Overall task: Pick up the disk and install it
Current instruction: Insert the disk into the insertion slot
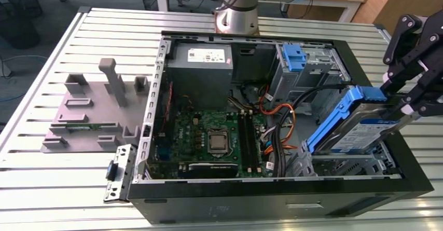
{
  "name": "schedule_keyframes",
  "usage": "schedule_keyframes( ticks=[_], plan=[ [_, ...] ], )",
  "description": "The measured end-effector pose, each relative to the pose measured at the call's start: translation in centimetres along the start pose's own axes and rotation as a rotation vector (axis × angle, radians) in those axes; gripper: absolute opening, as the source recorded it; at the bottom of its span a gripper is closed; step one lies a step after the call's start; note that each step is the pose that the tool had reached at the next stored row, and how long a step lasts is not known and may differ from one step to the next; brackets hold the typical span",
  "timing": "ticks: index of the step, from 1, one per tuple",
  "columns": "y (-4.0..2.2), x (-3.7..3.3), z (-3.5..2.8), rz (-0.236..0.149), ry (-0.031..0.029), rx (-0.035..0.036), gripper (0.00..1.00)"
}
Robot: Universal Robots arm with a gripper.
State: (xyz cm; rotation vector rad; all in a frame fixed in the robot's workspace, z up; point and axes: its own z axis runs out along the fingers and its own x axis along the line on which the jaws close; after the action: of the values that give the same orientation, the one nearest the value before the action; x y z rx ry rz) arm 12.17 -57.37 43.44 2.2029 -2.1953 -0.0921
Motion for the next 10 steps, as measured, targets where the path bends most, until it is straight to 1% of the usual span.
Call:
schedule_keyframes(
  ticks=[10],
  plan=[
    [-0.06, 0.02, 0.91, 0.000, -0.0002, 0.0000, 0.35]
  ],
)
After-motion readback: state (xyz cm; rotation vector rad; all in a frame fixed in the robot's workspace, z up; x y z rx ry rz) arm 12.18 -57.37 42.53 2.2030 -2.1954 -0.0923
